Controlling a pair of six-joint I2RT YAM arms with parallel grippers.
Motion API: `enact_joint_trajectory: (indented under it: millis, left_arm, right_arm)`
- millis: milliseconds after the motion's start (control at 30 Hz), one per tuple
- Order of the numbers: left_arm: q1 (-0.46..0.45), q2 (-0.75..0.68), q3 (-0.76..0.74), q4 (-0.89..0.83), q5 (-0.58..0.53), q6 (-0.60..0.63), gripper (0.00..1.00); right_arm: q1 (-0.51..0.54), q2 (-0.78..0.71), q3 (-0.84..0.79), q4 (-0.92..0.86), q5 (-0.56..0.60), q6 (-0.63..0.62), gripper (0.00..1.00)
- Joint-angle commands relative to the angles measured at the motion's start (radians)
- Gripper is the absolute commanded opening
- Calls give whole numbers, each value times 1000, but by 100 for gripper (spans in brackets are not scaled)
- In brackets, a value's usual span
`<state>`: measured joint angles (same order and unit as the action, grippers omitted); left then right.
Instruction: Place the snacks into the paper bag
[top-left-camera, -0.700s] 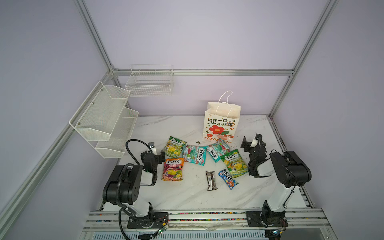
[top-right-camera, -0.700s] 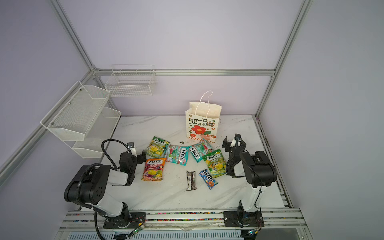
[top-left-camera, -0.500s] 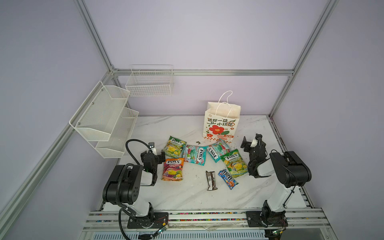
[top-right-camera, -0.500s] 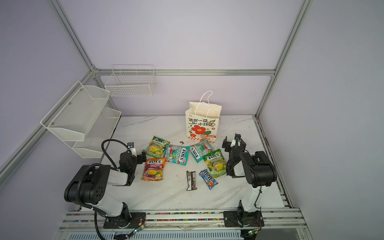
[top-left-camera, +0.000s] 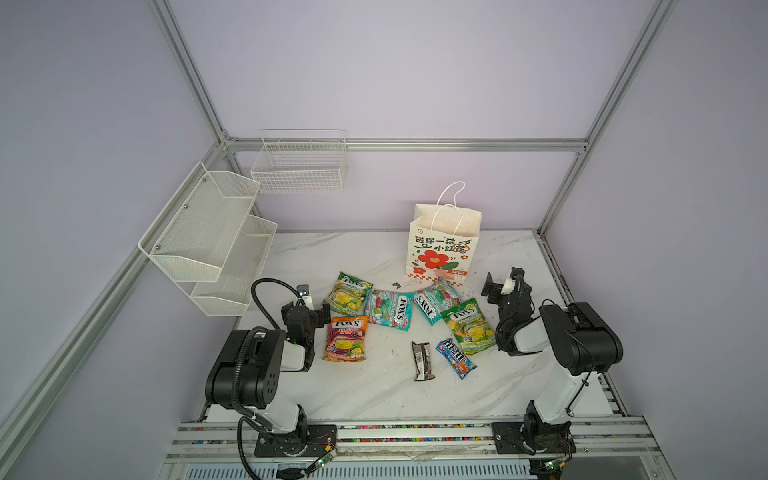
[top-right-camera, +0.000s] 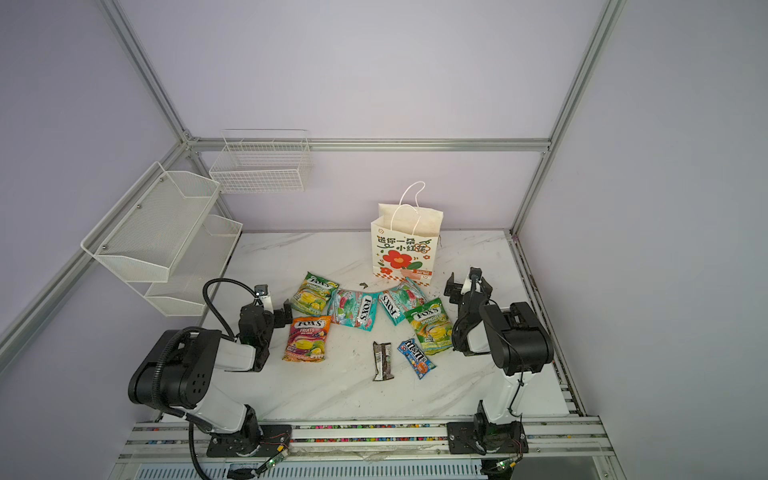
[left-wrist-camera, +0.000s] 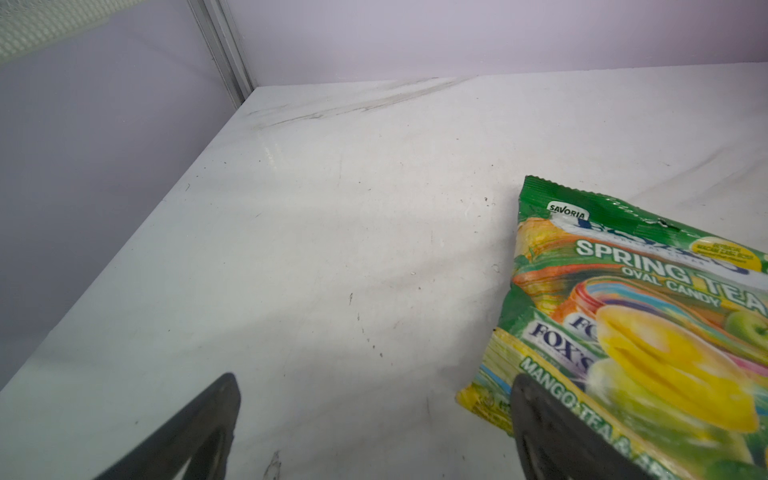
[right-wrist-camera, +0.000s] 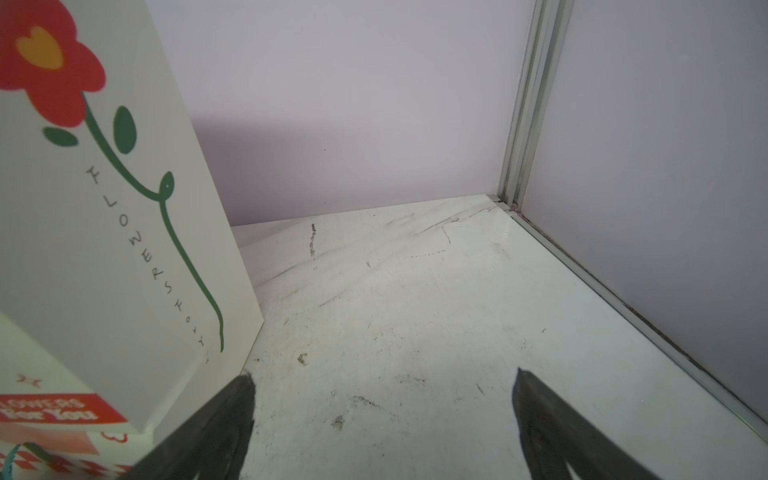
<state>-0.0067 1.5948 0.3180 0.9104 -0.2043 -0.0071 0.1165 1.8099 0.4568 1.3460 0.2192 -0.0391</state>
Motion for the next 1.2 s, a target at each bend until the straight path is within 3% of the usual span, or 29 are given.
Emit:
enact_joint_trajectory:
  millis: [0,1167]
  left_arm:
    - [9,-23,58,42,8,-6,100]
    - [22,-17,67,28,19,-19,99]
  right_arm:
    - [0,-25,8,7,-7,-20,98]
    - [0,-23,7,8,-9,-19,97]
